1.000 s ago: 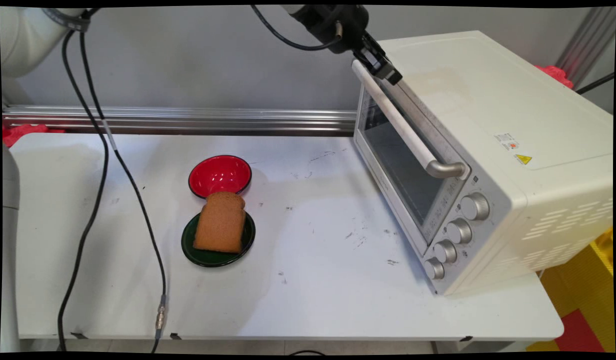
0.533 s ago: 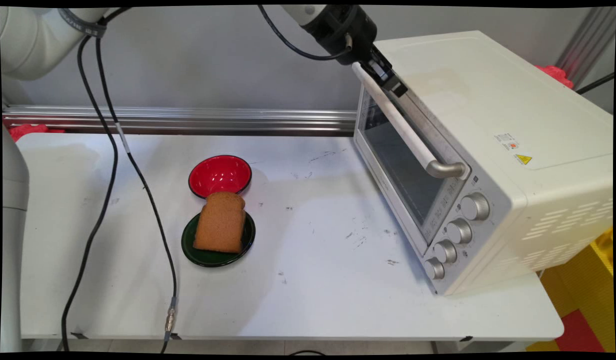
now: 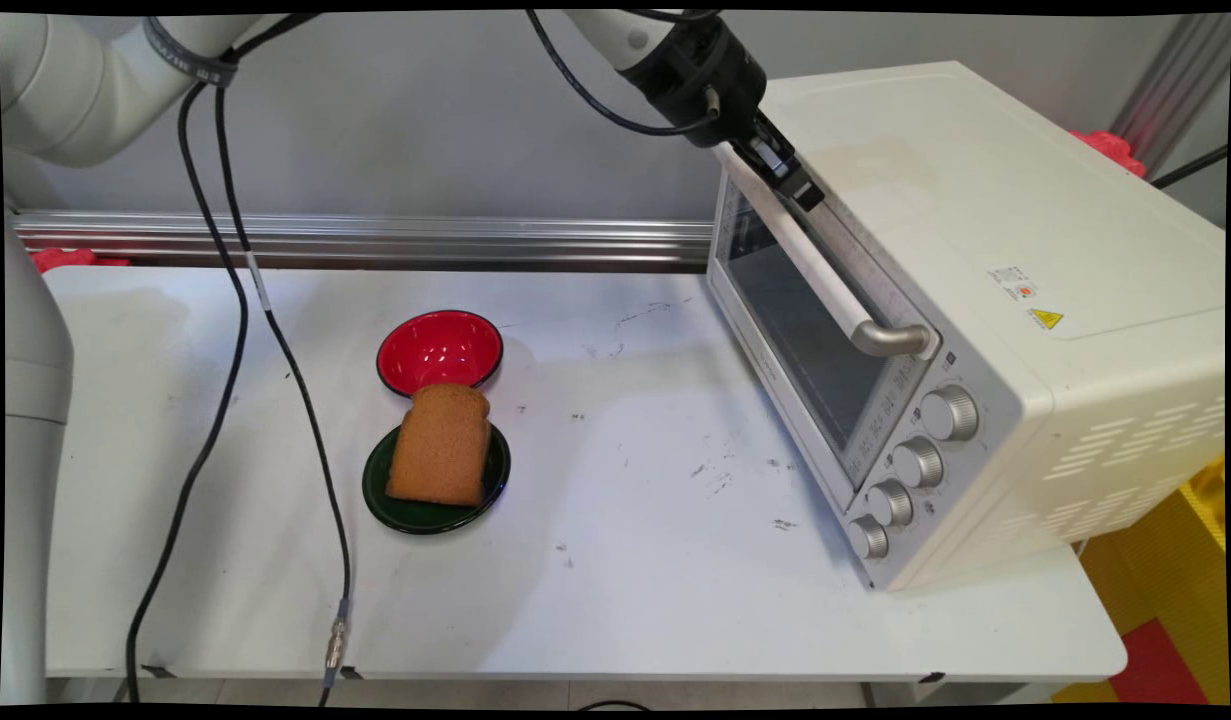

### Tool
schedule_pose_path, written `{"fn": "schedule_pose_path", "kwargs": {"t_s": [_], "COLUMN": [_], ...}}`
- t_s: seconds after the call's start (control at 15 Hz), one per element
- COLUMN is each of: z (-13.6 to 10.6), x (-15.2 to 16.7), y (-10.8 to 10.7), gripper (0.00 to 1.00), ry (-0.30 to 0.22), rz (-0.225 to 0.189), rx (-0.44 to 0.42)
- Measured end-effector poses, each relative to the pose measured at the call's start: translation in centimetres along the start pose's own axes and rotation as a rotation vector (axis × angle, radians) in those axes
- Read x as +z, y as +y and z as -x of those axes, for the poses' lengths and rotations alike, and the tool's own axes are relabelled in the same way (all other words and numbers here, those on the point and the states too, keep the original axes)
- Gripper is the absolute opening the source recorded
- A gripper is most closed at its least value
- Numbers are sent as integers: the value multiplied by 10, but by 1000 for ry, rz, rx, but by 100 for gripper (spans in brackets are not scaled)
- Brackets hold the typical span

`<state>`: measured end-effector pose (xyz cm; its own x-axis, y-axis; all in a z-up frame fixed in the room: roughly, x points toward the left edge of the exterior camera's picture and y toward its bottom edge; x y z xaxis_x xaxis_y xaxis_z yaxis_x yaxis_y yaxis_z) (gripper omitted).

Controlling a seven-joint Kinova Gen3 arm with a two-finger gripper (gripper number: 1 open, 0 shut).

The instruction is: Open the oven

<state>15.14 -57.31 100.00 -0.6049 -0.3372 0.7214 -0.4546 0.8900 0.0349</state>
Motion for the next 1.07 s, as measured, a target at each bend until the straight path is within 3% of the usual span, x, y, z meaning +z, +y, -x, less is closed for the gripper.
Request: {"fn": "schedule_pose_path", "kwargs": {"t_s": [1.07], "z": [11], "x": [21], "y": [-3], "gripper": [0], "ry": [0], "rz": [16], "rx": [0]}}
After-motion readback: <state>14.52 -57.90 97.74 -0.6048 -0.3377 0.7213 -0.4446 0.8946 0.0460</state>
